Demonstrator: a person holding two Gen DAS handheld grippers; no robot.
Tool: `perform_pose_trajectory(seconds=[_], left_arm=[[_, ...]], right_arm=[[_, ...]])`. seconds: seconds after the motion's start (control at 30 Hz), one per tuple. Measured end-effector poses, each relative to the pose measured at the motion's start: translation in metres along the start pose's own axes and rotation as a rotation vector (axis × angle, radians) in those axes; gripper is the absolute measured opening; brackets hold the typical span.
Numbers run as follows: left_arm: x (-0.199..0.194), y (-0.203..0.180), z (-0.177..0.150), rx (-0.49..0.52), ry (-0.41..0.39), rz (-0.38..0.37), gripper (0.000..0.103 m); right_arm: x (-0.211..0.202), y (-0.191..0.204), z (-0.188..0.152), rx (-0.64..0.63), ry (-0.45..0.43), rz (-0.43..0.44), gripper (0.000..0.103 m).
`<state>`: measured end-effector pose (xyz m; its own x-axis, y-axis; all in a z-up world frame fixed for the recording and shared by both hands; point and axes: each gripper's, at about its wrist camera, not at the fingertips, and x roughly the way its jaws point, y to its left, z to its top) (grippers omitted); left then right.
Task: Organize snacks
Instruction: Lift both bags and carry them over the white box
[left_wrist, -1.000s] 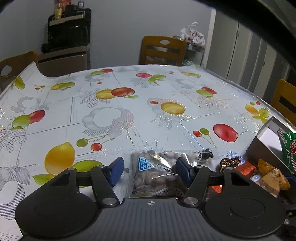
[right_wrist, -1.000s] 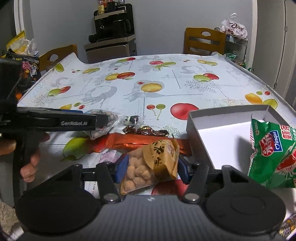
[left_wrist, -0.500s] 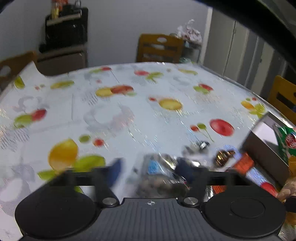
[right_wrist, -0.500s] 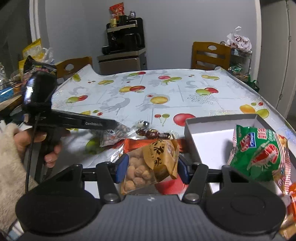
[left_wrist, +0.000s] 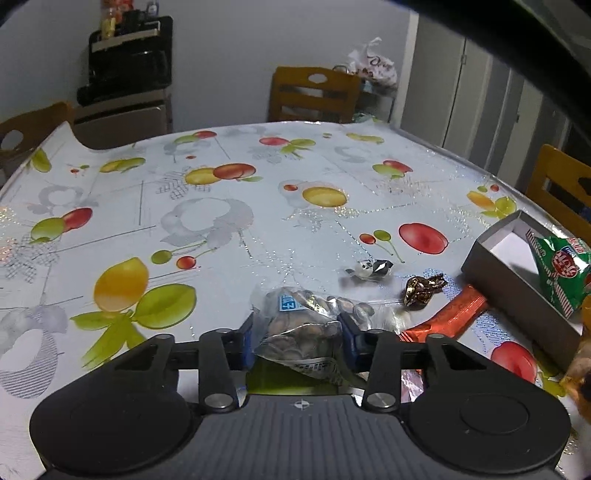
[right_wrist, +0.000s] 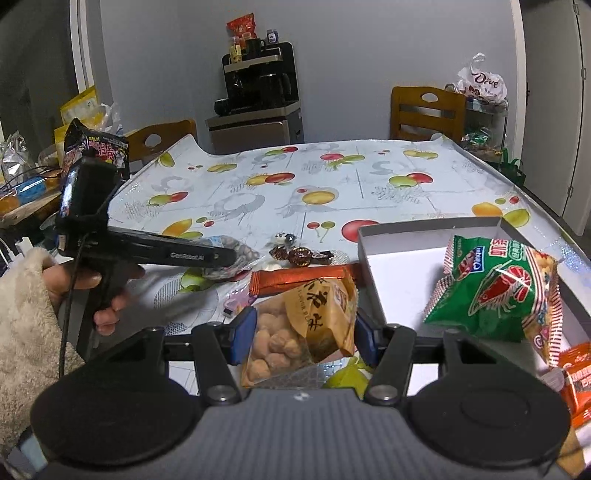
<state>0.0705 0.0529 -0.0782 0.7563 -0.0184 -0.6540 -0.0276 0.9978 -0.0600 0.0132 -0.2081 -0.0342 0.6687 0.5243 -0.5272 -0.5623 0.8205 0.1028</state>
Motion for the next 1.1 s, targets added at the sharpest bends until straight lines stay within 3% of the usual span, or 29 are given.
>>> perform_pose_trajectory(seconds=[0.3, 0.57, 0.73, 0.83, 1.1], left_arm=[[-0.042, -0.001, 0.019, -0.001, -0.102, 0.029, 0.042], [-0.061, -0.074, 0.052, 0.119, -0.199, -0.141, 0.042], [-0.039, -0.125, 0.058, 0.179, -0.184, -0.189, 0.042], [-0.019, -0.148, 0.056, 0.189, -0.147, -0.203, 0.042], [0.019, -0.174, 0.049, 0.188, -0.083, -0.194, 0.042]], right_arm=[[-0.013, -0.010, 0.005, 0.008, -0.041, 0.007, 0.055], [-0.028, -0.050, 0.035, 0.026, -0.112, -0.067, 0.055], [-0.026, -0.099, 0.067, 0.125, -0.124, -0.126, 0.056], [-0.013, -0.129, 0.083, 0.193, -0.083, -0.132, 0.056], [0.033, -0.165, 0.094, 0.226, -0.015, -0.217, 0.056]])
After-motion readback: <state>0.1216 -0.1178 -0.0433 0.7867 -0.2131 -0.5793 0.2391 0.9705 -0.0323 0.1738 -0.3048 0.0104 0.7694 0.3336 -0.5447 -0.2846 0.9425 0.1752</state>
